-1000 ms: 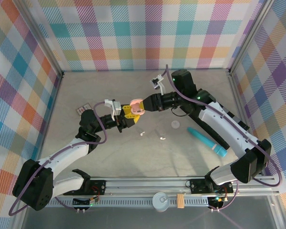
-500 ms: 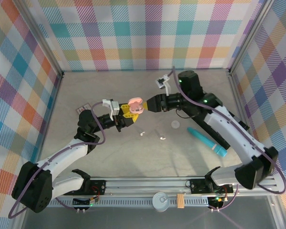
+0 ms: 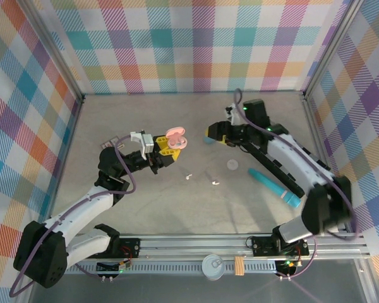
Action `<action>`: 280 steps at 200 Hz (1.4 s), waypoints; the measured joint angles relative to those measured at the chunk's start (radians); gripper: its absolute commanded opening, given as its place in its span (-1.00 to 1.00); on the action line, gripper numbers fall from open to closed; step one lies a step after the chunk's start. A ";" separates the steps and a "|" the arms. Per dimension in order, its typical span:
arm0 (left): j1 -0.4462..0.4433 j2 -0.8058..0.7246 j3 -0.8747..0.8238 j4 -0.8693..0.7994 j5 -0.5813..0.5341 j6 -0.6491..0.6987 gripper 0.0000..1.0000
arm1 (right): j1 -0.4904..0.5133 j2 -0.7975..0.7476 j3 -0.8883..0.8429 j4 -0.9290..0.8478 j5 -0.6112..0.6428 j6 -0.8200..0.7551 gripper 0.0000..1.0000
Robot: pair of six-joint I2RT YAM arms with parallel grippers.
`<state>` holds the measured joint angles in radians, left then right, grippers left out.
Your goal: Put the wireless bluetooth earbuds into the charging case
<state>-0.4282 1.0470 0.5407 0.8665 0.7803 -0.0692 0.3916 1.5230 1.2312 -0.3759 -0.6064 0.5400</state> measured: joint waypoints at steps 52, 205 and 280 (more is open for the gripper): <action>0.000 -0.024 -0.002 0.000 0.000 -0.010 -0.51 | 0.096 0.380 0.264 -0.079 0.003 -0.135 0.08; 0.000 -0.021 -0.002 -0.002 0.000 -0.010 -0.50 | 0.160 0.879 0.689 -0.169 -0.125 -0.228 0.03; 0.000 -0.010 -0.002 -0.003 0.000 -0.010 -0.51 | 0.179 0.949 0.760 -0.228 -0.154 -0.280 0.03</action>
<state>-0.4282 1.0370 0.5392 0.8639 0.7803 -0.0788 0.5701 2.4718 1.9907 -0.6041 -0.7605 0.2604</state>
